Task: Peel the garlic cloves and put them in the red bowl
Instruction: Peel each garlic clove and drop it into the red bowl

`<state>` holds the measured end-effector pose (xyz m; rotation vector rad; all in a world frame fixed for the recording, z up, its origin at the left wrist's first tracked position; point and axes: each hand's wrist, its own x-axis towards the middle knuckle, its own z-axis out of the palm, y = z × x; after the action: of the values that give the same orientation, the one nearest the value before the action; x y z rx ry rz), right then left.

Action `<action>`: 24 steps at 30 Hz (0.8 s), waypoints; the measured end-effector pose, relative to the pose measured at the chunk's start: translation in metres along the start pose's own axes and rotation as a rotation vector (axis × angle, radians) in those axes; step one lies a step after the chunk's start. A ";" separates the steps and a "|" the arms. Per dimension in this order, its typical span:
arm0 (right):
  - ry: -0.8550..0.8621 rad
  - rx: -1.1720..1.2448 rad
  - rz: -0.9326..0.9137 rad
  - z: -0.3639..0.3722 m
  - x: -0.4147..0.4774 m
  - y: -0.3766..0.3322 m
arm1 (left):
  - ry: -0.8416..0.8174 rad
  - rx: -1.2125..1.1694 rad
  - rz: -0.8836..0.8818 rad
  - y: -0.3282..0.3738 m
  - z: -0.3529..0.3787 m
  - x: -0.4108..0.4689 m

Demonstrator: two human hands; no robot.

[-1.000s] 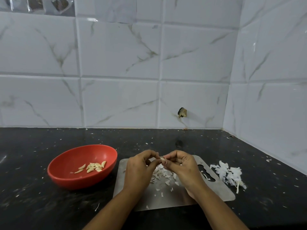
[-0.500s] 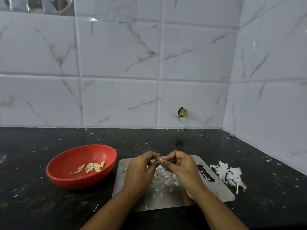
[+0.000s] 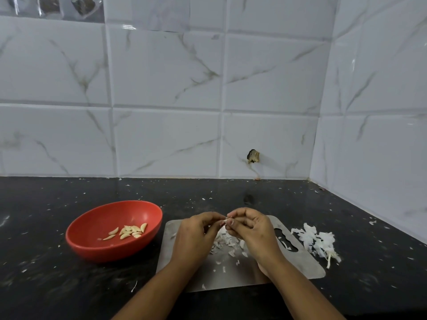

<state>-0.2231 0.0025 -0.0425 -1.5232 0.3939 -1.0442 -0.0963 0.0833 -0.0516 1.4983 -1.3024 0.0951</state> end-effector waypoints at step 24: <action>-0.102 -0.850 -0.634 0.006 0.000 0.010 | -0.347 -0.477 -0.328 -0.007 -0.003 0.007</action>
<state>-0.2155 0.0039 -0.0514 -2.5624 0.2960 -1.3576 -0.0870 0.0795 -0.0504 1.3202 -1.2149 -0.6702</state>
